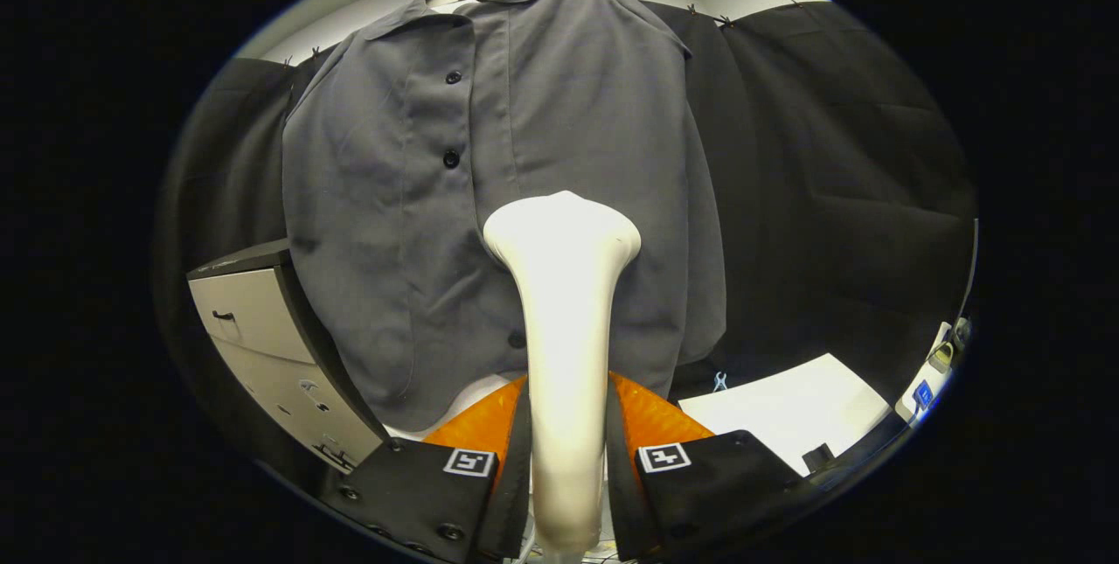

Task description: Iron the clothes twice with a garment steamer, once on the left side and once on the right side.

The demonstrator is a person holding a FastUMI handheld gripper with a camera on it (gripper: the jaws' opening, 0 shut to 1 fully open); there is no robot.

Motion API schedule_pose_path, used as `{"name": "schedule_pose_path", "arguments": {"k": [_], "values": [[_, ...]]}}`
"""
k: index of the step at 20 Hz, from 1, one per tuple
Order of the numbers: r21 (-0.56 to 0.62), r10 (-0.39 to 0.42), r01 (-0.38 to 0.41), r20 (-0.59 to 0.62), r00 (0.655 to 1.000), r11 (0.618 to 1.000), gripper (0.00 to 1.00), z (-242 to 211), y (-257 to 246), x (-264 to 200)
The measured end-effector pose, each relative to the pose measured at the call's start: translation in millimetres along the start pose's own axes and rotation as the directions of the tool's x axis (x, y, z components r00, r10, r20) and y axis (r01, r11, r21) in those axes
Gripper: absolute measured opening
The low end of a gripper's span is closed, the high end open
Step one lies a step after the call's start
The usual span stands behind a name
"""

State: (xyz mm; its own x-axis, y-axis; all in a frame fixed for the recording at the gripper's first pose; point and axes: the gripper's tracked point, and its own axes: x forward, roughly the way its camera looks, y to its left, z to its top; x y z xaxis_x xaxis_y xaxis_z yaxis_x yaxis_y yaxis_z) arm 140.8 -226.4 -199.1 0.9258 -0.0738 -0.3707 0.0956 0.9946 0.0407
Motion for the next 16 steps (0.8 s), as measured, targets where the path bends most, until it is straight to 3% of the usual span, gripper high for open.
{"name": "schedule_pose_path", "arguments": {"k": [6,16], "values": [[0.020,-0.012,0.012,-0.015,1.000,1.000,0.46,-8.0,0.6,-25.9],[-0.014,0.047,-0.046,0.164,0.985,0.999,0.46,68.7,41.8,-110.7]]}}
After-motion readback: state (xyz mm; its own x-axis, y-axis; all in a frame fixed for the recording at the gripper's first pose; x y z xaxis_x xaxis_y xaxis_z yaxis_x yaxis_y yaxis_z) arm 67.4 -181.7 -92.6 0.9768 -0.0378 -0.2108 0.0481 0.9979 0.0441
